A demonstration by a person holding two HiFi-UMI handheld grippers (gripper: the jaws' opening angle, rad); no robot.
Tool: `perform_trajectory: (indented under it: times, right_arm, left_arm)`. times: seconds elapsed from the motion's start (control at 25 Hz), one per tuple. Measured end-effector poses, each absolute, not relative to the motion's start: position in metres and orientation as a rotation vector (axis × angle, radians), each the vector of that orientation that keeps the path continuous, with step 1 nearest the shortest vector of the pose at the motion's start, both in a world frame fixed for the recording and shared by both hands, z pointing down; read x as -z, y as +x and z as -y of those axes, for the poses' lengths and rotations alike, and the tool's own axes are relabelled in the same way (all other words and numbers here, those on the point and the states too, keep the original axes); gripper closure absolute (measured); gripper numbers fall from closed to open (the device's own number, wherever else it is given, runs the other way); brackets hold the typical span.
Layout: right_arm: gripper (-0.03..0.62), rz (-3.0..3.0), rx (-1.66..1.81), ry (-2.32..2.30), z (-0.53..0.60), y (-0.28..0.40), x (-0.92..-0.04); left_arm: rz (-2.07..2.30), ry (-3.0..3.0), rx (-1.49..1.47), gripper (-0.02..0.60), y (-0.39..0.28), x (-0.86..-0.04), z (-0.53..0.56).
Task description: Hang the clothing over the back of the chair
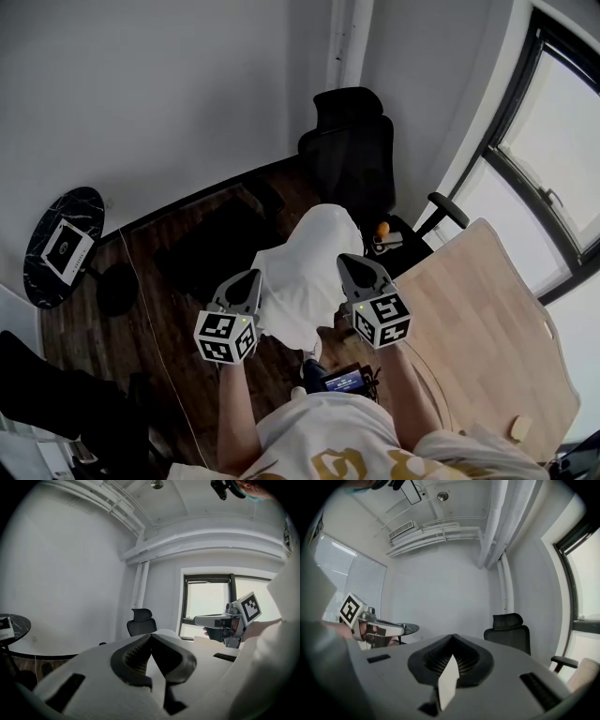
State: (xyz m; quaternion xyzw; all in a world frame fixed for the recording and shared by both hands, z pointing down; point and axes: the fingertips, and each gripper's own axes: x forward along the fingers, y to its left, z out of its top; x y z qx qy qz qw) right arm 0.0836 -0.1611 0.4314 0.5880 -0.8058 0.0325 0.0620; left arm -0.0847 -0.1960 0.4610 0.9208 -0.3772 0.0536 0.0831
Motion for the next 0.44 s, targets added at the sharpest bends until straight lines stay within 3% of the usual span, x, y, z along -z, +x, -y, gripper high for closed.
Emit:
perform_trajectory:
  times: [0.44]
  right_arm:
    - [0.583,2.409,-0.117,1.833,0.162,0.099,-0.433]
  left_arm:
    - [1.096,2.762,-0.129,0.561,-0.088,-0.459,0.195]
